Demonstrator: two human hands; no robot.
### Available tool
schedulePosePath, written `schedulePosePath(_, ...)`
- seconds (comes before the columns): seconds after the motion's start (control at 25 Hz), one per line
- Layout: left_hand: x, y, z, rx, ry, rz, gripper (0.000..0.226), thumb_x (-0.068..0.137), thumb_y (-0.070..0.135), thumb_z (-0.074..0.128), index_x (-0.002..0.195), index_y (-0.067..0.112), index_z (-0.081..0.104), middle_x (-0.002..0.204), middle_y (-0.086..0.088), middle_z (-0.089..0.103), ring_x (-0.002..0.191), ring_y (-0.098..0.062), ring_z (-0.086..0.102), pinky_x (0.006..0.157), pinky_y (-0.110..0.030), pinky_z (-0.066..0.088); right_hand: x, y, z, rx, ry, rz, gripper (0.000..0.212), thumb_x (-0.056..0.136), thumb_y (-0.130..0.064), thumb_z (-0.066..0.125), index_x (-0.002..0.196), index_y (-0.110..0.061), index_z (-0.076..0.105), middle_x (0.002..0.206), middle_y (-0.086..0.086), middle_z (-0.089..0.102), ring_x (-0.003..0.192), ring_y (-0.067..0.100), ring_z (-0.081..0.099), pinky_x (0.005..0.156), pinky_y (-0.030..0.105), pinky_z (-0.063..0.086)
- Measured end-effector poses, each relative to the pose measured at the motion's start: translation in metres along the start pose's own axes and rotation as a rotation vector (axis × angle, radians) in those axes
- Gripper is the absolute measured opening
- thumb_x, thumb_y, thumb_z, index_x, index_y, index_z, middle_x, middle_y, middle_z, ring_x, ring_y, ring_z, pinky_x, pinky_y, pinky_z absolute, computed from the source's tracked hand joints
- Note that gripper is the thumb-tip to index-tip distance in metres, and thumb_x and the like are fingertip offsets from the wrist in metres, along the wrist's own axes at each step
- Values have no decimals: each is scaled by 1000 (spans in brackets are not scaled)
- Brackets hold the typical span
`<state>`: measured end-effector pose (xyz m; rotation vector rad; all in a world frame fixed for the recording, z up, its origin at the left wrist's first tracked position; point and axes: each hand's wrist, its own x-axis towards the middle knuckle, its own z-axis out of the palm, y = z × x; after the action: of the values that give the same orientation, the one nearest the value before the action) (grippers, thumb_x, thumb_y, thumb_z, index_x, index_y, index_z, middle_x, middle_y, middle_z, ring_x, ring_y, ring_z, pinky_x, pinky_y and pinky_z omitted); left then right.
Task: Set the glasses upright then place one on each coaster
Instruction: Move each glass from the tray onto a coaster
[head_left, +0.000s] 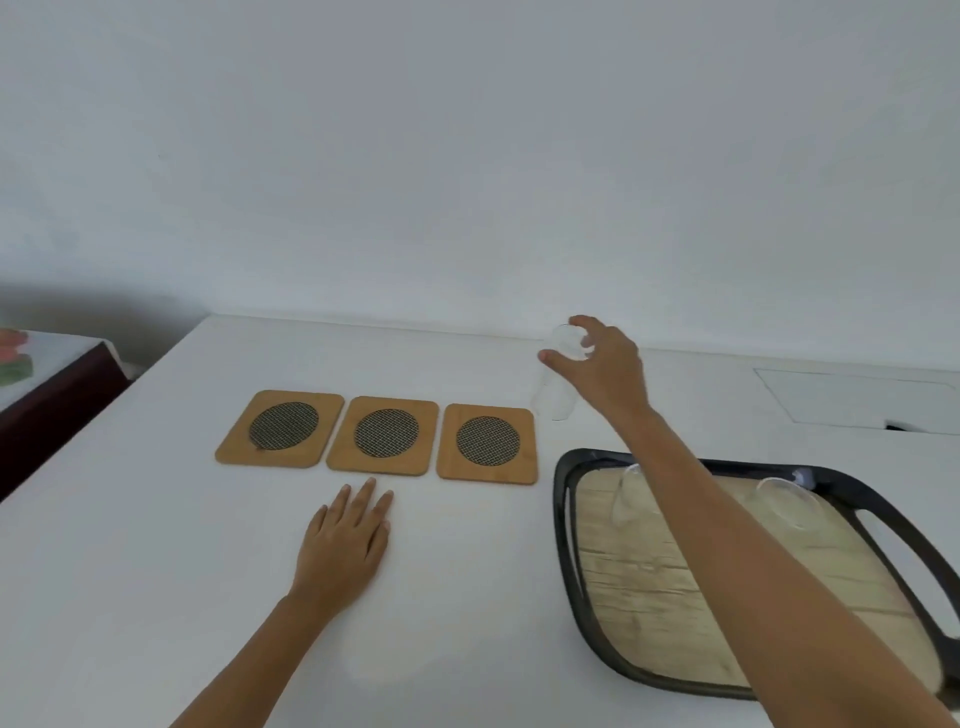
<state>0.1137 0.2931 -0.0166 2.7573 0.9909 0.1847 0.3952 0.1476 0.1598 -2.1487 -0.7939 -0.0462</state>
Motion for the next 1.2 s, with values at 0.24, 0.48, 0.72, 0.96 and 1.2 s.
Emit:
schedulePosePath(0.24, -1, -7, 5, -56, 10, 21, 61, 88, 44, 12, 141, 28, 37, 153, -3, 33, 143, -29, 26, 113, -49, 26, -3, -19, 93, -81, -129, 86, 62, 75, -45, 71, 130, -23, 50, 122, 13, 55, 112, 29, 54, 92, 38, 44)
schedulePosePath(0.48, -1, -11, 8, -66, 21, 45, 63, 87, 44, 7, 144, 28, 30, 156, -2, 25, 145, -28, 18, 116, -47, 19, -7, -16, 124, -136, -109, 156, 62, 75, -44, 70, 129, -24, 48, 121, 12, 54, 110, 31, 54, 81, 33, 40)
schedulePosePath(0.72, 0, -14, 9, -67, -1, 54, 57, 91, 41, 13, 145, 28, 27, 158, -2, 21, 146, -28, 13, 118, -47, 16, -11, -12, 132, -110, -81, 208, 63, 73, -46, 70, 129, -26, 47, 121, 11, 52, 108, 31, 54, 81, 33, 39)
schedulePosePath(0.96, 0, -14, 5, -54, -1, 63, 58, 89, 40, 16, 140, 24, 41, 151, -7, 37, 141, -33, 29, 112, -51, 28, -15, -18, 120, -127, -170, 189, 80, 73, -56, 69, 140, -29, 34, 131, 12, 40, 115, 30, 49, 89, 39, 41)
schedulePosePath(1.2, 0, -15, 10, -42, 6, 56, 64, 87, 45, 8, 143, 27, 33, 155, -4, 29, 144, -29, 21, 115, -48, 22, -33, -17, 58, -244, -128, 131, 64, 78, -54, 66, 132, -26, 48, 129, 11, 48, 121, 32, 47, 96, 40, 40)
